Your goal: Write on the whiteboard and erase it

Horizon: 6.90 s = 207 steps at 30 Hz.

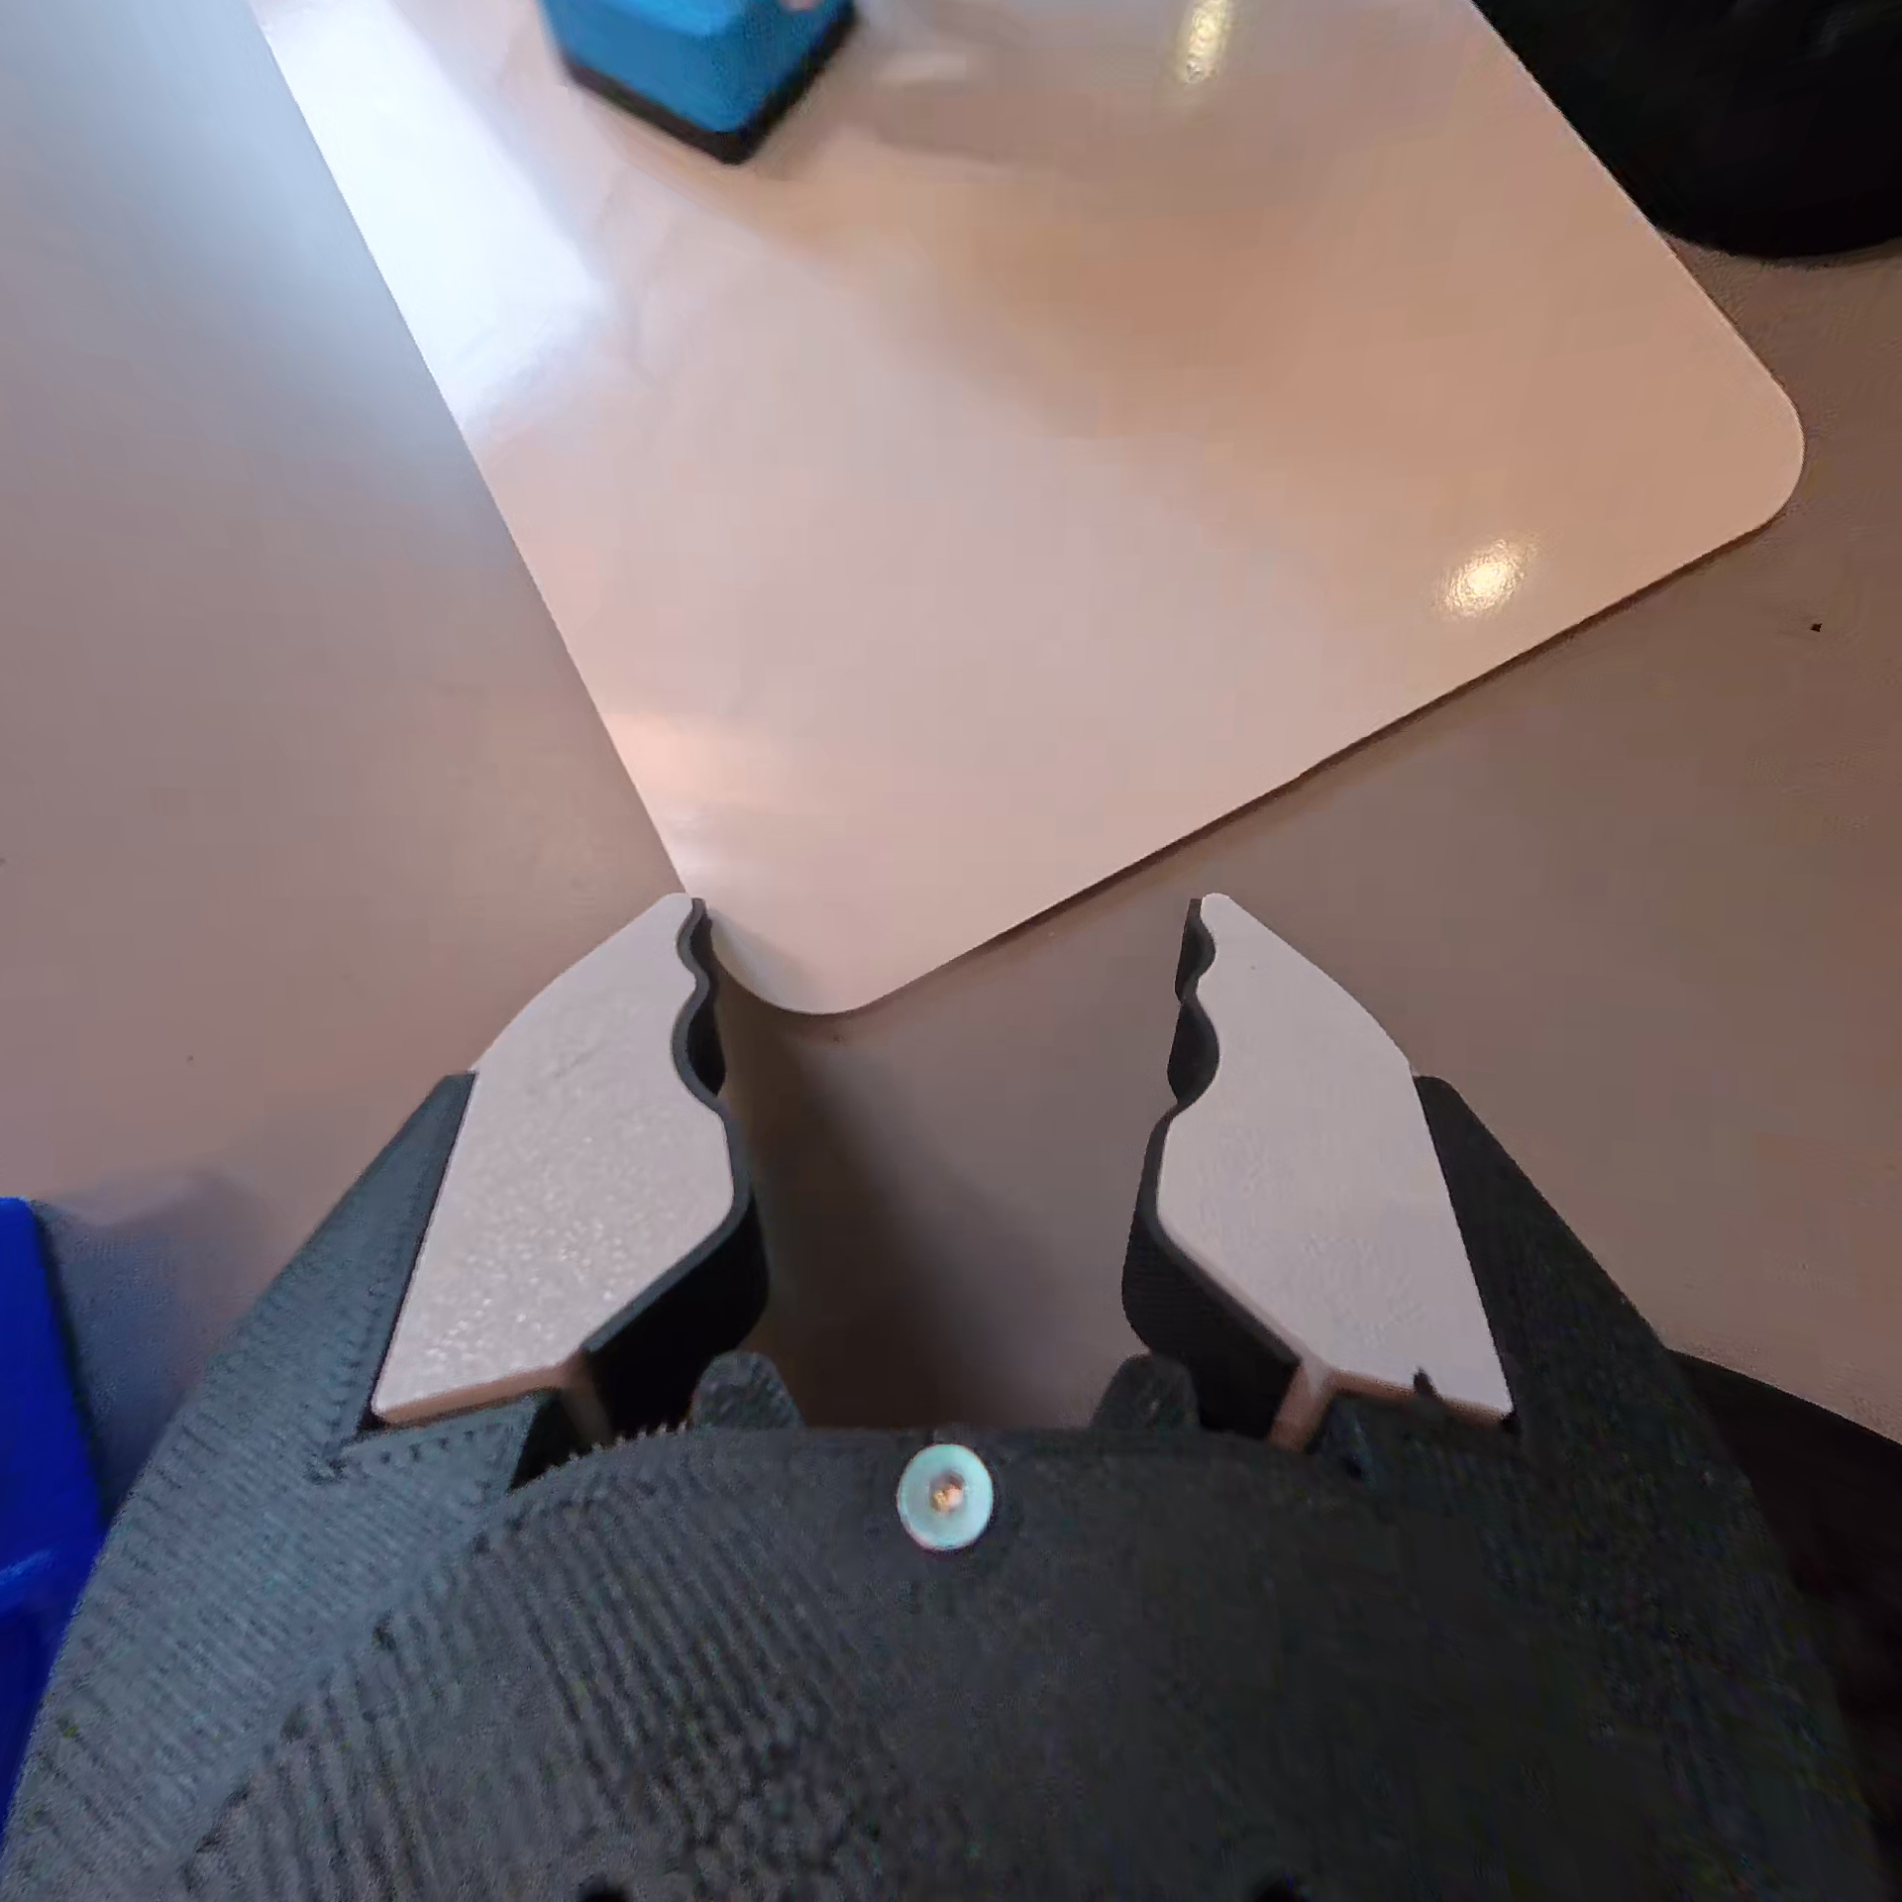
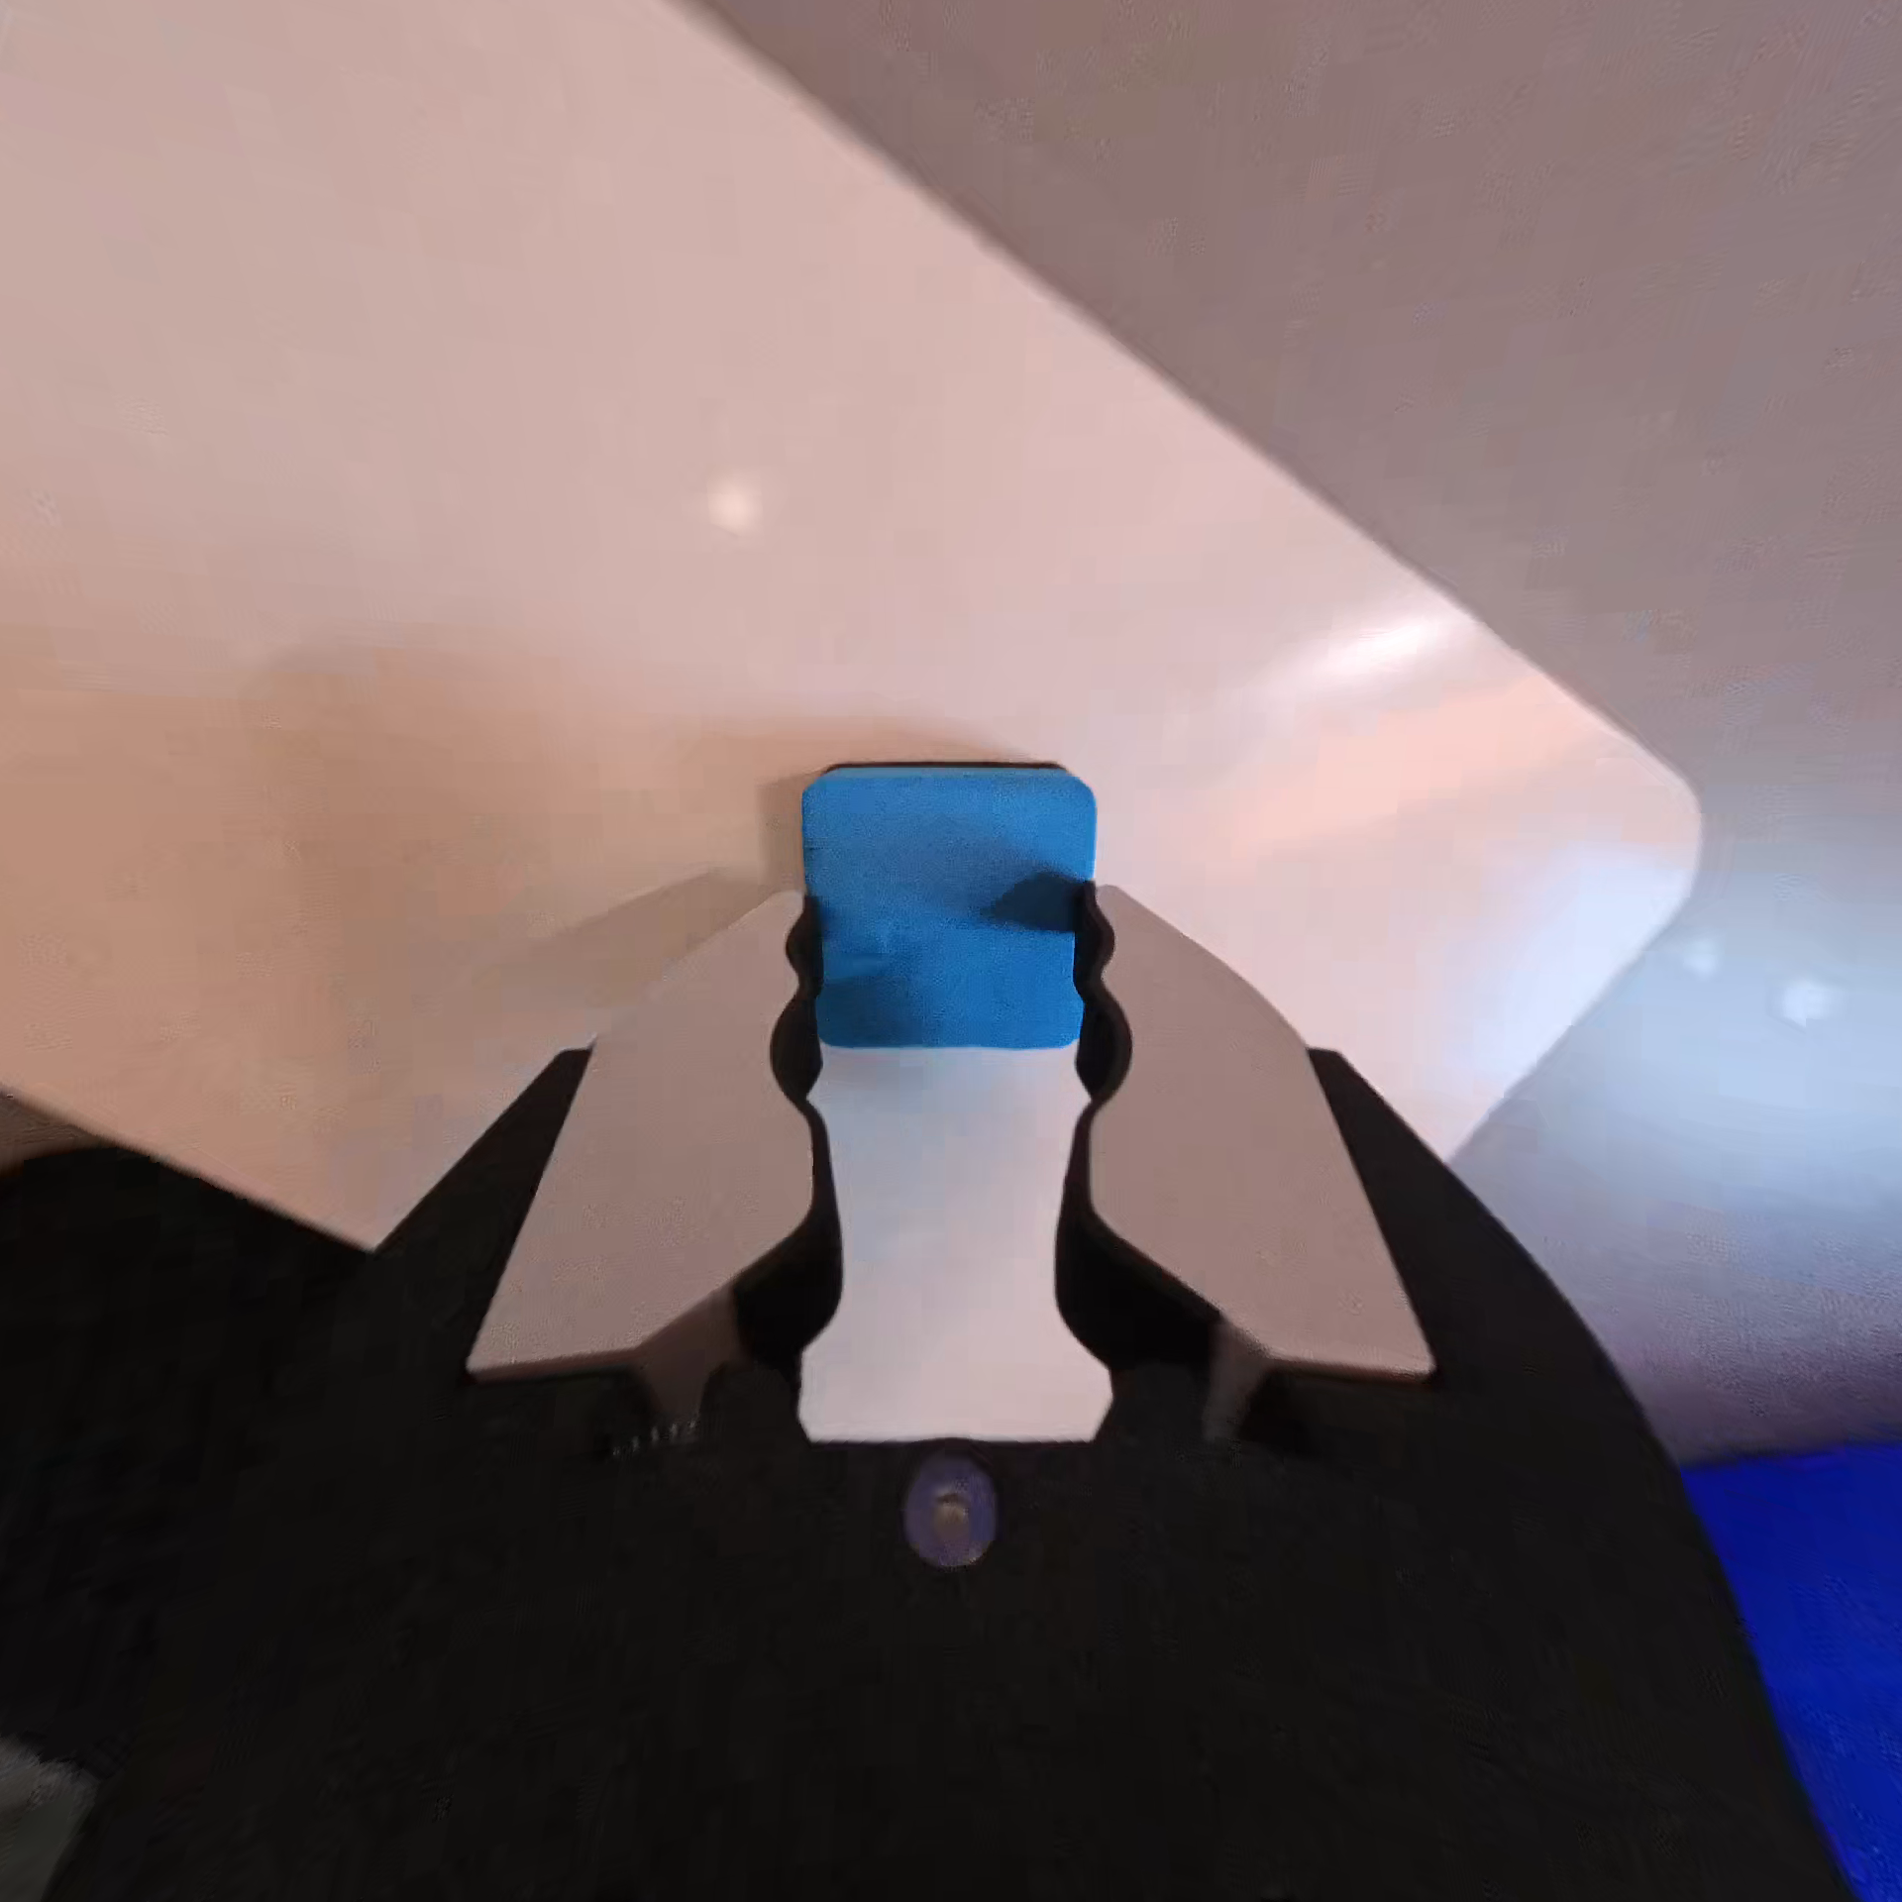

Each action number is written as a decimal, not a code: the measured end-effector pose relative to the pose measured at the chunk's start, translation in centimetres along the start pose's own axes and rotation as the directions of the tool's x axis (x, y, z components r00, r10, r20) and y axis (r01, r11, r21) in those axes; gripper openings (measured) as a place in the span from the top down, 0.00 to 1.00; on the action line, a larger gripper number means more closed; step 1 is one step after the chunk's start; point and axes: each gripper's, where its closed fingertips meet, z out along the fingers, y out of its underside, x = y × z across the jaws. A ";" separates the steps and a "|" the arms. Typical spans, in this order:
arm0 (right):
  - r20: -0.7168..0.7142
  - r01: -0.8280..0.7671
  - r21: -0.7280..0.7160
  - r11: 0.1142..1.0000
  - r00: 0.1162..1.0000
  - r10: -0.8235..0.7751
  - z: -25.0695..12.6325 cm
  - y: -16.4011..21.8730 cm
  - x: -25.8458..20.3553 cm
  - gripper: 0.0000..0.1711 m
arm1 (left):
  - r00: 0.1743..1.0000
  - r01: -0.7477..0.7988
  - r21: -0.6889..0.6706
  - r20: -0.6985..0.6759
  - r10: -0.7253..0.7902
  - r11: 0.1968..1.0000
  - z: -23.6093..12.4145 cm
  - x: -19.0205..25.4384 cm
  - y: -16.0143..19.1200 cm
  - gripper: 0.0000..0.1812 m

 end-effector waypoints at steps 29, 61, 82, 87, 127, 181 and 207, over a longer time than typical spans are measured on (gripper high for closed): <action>-0.089 -0.337 -0.013 0.942 0.938 0.334 -4.1 13.1 3.5 0.72 | 1.000 -0.004 0.007 -0.005 0.004 1.000 0.0 0.1 0.0 0.53; -0.118 -0.342 0.093 0.935 0.929 0.352 -4.5 14.2 -1.0 0.72 | 1.000 -0.002 0.008 0.000 0.002 1.000 0.0 0.1 0.0 0.53; -0.101 -0.314 0.054 0.948 0.943 0.318 0.2 -0.7 12.7 0.72 | 1.000 -0.001 0.017 0.002 0.001 1.000 0.0 0.1 0.0 0.53; -0.006 -0.024 0.034 0.999 1.000 0.024 1.3 -4.4 -0.1 0.72 | 1.000 -0.001 0.016 0.000 0.001 1.000 0.0 0.1 -0.1 0.53; -0.184 -0.387 0.062 0.920 0.901 0.392 -0.2 1.0 22.4 0.71 | 1.000 -0.006 0.029 -0.004 0.006 1.000 0.0 0.0 0.0 0.53; -0.255 0.157 0.781 0.605 0.964 0.079 -6.8 3.1 3.4 0.94 | 0.909 -0.300 -0.621 0.045 0.414 0.724 -9.6 -27.1 8.7 0.72; -0.155 0.094 0.810 0.579 0.986 0.058 -6.5 2.0 1.4 0.85 | 0.999 -0.049 -0.661 -0.050 0.022 0.749 -11.6 -20.7 13.1 0.89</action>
